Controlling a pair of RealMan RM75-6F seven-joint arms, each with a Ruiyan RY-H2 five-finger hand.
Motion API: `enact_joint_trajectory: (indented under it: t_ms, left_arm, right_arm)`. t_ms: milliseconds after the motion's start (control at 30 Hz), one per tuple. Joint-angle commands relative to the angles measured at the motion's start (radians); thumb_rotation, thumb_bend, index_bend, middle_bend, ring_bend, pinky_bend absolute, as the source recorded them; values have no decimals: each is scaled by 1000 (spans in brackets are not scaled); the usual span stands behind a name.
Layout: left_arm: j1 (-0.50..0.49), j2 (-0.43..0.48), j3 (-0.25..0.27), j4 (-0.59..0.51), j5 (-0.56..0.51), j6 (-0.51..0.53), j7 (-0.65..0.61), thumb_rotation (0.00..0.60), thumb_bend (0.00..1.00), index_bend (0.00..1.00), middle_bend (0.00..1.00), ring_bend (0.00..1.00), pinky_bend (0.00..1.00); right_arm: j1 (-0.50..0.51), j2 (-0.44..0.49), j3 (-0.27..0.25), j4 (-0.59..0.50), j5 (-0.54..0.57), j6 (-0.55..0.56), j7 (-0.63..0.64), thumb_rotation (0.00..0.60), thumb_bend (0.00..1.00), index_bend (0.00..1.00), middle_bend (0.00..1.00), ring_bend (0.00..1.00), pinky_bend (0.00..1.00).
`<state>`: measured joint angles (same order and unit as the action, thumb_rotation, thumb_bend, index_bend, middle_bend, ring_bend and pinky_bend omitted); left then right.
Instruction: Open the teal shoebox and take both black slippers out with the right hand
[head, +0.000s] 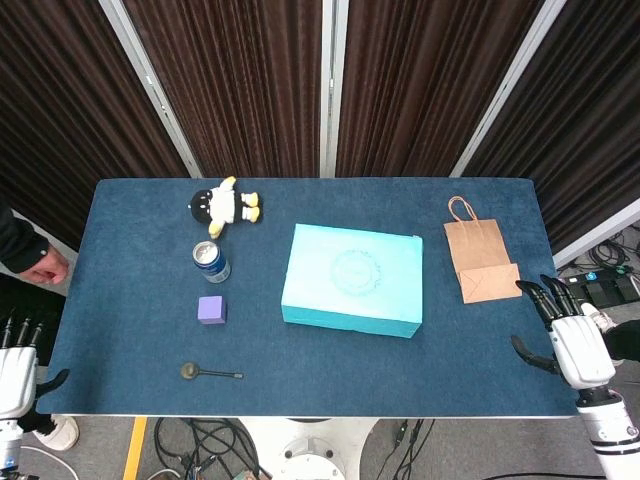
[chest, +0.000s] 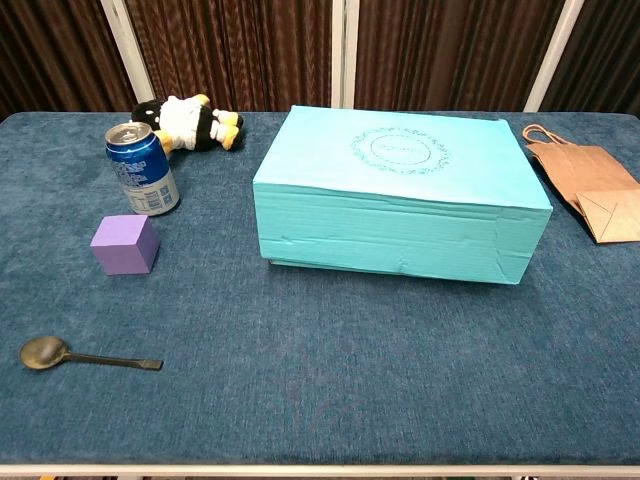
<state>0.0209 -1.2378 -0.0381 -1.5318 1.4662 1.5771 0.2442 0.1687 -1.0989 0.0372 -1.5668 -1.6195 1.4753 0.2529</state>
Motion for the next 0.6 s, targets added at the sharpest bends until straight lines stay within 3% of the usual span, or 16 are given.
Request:
enact_joint_trajectory:
  t_ms: [33,333,600]
  left_arm:
    - [-6,2,-1,-8,-1,-10,2,600,0,184,103,22,110]
    - [-14,18,7,-39,5,-33,-56,600,0,184,103,22,110]
    - [-10,20,17,-62,-5,-48,-75,600,0,184,104,22,111]
  right_arm:
    - [3,-4,1,3,1,-3,1,600,240,101,146,0,49]
    - [50,-17,15,47,0,-63,-30,600,235,101,146,0,49]
    - [231,-143,75,257,66,-311,-137,600,143,103,139,0,49]
